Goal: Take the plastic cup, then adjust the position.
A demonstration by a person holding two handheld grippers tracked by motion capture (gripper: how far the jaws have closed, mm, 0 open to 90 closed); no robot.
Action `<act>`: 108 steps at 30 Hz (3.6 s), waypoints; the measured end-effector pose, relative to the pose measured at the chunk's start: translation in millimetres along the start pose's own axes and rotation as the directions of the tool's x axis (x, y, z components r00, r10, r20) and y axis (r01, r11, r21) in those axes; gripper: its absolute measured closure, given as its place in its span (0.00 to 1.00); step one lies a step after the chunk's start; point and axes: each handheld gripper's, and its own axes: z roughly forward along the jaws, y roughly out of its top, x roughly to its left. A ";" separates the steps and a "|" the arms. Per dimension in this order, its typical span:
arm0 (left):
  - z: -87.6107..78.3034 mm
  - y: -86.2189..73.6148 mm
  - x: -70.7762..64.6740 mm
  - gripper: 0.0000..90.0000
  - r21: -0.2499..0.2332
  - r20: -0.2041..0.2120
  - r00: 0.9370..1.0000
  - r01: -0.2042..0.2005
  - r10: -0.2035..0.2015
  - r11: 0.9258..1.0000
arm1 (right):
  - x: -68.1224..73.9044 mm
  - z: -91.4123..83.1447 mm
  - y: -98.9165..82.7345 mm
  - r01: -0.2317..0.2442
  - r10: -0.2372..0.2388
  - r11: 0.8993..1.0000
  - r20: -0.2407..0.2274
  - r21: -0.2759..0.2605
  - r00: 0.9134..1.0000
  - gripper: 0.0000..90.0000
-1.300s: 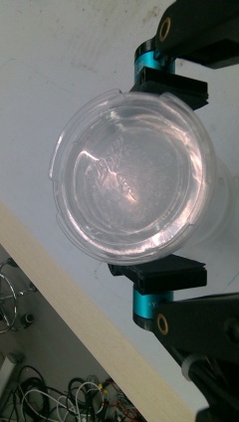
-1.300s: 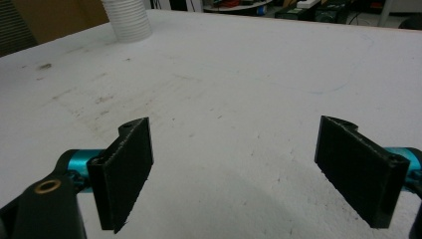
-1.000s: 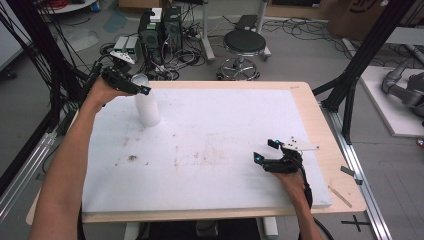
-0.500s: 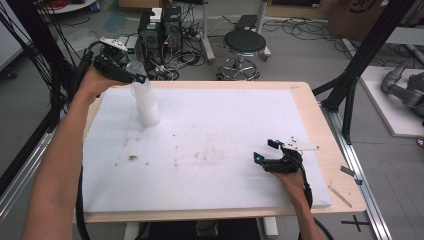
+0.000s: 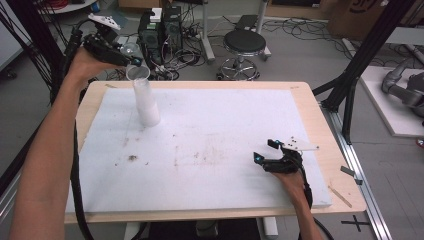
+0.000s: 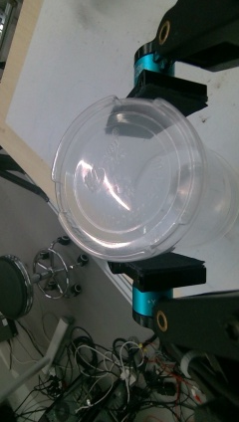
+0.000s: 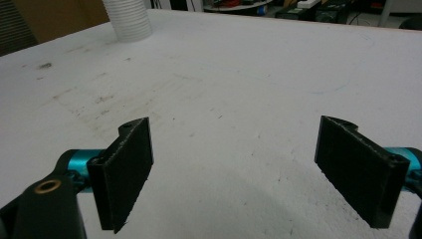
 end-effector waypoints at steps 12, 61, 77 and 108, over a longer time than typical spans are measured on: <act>-15.5 1.3 -17.4 0.41 -0.002 0.026 0.999 -0.018 0.018 1.000 | -0.2 -0.1 -0.1 -0.001 0.001 1.000 -0.002 -0.001 1.000 0.17; 36.3 -114.0 -207.3 0.41 -0.327 0.428 0.885 -0.037 0.183 0.944 | -1.3 0.1 0.0 -0.013 0.013 1.000 0.000 -0.001 1.000 0.17; 42.1 -116.9 -202.1 0.41 -0.314 0.418 0.893 -0.033 0.169 0.949 | 0.4 0.3 0.0 0.005 -0.005 1.000 0.007 -0.002 1.000 0.17; 41.5 -123.3 -196.7 0.41 -0.336 0.432 0.889 0.004 0.151 0.942 | 19.5 -18.8 59.2 0.066 -0.085 0.995 -0.268 -0.077 0.960 0.17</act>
